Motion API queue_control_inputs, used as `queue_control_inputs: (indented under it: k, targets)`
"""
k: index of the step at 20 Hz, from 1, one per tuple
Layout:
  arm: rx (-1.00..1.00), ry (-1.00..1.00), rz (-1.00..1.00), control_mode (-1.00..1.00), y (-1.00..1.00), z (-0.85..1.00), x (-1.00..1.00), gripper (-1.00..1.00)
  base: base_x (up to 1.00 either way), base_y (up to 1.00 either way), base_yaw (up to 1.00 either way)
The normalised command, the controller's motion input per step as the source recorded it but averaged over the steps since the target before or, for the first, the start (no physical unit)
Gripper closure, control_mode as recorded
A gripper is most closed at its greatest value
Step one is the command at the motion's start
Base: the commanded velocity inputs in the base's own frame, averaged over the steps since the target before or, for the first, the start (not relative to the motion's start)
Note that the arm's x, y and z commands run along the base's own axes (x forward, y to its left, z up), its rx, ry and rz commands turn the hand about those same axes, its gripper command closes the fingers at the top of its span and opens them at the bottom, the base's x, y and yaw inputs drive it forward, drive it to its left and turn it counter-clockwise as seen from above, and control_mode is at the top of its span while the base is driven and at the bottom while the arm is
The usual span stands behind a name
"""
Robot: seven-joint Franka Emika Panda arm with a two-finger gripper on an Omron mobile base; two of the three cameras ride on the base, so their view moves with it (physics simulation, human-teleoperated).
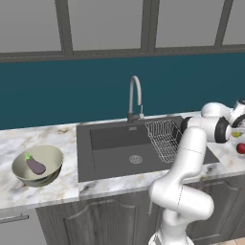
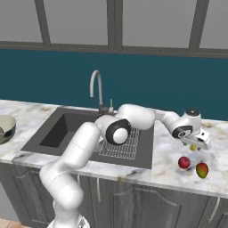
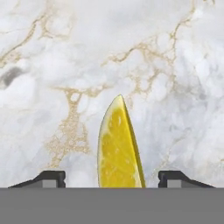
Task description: There is a mixed pile of frozen fruits and vegetables on the counter. Locate all the frozen vegetables and place the items in a bowl on the counter. Take all the frozen fruits and defrost them in a running sink.
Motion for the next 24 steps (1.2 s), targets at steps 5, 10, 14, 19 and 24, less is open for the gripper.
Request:
queue_control_inputs:
  k: [5, 10, 14, 19, 24]
  targets:
    - [0.02, 0.01, 0.00, -1.00, -0.02, -0.01, 0.02, 1.00, 0.00, 0.00, 0.00]
    - [0.00, -0.03, 0.00, -1.00, 0.30, 0.03, -0.26, 1.00, 0.00, 0.00, 0.00]
    - [-0.09, -0.08, 0.01, -1.00, 0.99, 0.09, -0.53, 1.00, 0.00, 0.00, 0.00]
    - [-0.15, -0.03, 0.04, -1.00, 1.00, 0.01, -0.39, 1.00, 0.00, 0.00, 0.00]
    - [-0.25, 0.00, 0.05, -1.00, 1.00, 0.62, -0.36, 1.00, 0.00, 0.00, 0.00]
